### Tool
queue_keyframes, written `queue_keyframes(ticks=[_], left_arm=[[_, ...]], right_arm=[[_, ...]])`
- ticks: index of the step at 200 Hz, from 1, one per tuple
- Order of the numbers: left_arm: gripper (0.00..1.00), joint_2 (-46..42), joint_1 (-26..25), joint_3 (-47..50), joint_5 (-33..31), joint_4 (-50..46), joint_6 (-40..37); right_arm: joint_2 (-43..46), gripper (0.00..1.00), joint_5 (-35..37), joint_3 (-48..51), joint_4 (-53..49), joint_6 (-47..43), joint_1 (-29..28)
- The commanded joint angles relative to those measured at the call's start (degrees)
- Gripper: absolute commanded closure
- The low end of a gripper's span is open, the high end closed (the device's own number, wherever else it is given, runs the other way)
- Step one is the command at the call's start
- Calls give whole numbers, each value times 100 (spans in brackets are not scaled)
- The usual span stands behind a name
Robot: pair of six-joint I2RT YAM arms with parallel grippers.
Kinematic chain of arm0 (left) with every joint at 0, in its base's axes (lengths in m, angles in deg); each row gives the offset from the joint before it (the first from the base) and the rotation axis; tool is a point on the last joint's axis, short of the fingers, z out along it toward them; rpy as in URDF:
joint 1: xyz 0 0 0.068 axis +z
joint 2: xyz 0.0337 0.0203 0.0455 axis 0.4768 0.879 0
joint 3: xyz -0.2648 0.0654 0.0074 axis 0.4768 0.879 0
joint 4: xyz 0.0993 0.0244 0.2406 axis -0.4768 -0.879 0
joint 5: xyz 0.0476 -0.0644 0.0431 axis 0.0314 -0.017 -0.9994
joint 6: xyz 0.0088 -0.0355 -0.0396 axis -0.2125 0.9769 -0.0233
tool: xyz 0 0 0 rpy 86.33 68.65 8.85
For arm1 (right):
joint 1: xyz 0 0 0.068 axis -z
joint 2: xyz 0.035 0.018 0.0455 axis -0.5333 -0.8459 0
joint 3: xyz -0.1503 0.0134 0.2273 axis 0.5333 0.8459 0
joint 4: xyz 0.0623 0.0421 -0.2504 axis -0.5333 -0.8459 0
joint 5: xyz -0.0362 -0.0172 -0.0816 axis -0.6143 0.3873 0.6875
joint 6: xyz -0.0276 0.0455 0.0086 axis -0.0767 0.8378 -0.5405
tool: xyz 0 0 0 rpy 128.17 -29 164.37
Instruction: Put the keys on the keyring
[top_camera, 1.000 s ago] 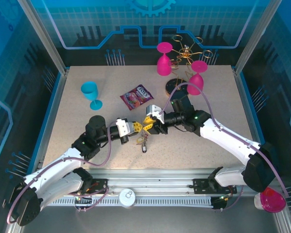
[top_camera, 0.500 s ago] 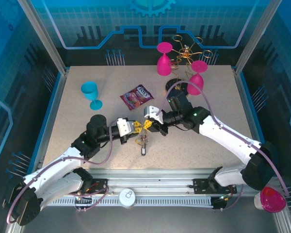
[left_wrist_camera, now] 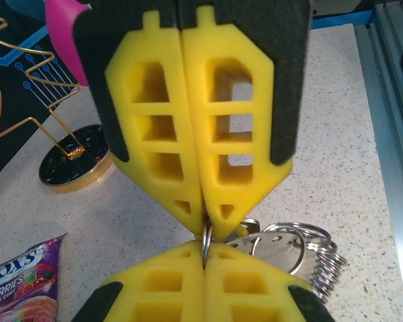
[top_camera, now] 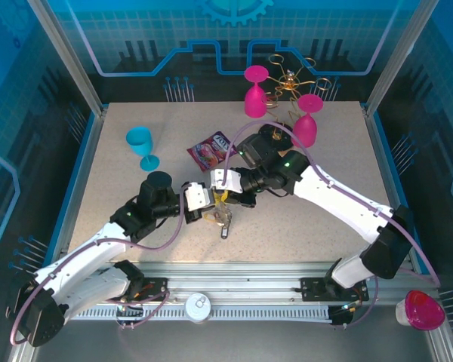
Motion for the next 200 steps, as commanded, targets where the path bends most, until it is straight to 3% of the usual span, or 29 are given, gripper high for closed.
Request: queue_keyframes(ticks=[1,35,64,94,140,200], left_arm=[[100,-147,-18,60,-105,440,62],[100,-338,-19,461,232,1140,204],[100,-354,-20,538,508,1371,352],[100,-370,-16,549,563,1401,400],[100,-393,-15,560,531,1397,391],[100,-417,-13,653,593,1647,468]], right_arm=[[534,75,-770,558,684,498,256],[1122,59,-1533,1566,2007,1289,774],[1145,57,-1693,1832,2224,1326,798],[1067,61,-1848,1850,2301,1368,803],[1005,75,-2000,1824,2226,1350,805],[861,79,-2047,1775,2120,1349,832]])
